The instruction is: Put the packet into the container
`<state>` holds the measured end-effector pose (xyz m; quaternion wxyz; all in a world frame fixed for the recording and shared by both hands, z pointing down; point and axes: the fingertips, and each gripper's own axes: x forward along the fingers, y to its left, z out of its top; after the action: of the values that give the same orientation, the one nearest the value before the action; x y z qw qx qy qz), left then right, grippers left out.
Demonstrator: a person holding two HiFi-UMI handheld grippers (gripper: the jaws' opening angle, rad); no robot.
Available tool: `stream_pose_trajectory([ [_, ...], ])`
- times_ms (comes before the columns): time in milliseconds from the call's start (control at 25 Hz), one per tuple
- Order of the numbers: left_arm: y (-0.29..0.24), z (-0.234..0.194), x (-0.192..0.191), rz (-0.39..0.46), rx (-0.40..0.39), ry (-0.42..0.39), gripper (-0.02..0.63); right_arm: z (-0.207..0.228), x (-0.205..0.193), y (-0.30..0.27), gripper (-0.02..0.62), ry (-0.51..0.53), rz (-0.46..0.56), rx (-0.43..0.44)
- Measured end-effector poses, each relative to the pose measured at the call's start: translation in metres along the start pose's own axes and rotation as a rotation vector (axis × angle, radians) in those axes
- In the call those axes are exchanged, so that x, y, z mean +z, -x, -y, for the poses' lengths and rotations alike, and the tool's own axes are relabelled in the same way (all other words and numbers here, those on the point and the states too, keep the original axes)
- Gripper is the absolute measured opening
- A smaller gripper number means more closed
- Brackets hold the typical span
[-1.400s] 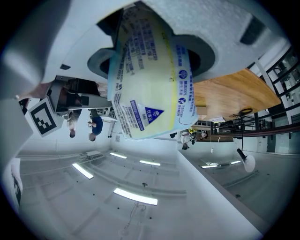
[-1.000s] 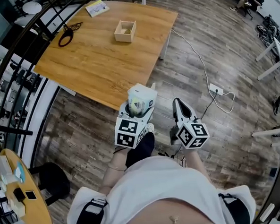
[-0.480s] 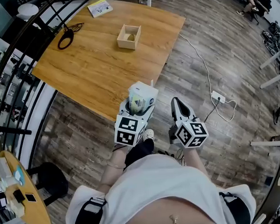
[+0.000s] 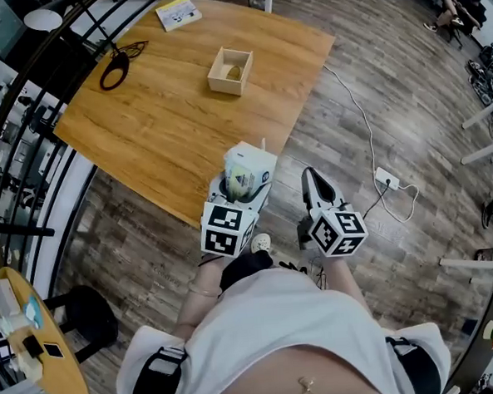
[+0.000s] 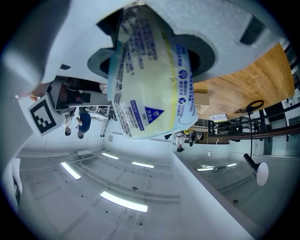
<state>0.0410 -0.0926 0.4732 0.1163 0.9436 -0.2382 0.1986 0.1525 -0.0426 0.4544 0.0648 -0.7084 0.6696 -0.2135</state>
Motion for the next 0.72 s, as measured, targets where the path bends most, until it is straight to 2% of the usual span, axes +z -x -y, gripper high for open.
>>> stream_pose_trajectory([
  [720,-0.01,-0.006,0.0,-0.01,0.001,0.006,0.311,0.009,0.006,-0.018,0.011,-0.018,0.024,-0.011],
])
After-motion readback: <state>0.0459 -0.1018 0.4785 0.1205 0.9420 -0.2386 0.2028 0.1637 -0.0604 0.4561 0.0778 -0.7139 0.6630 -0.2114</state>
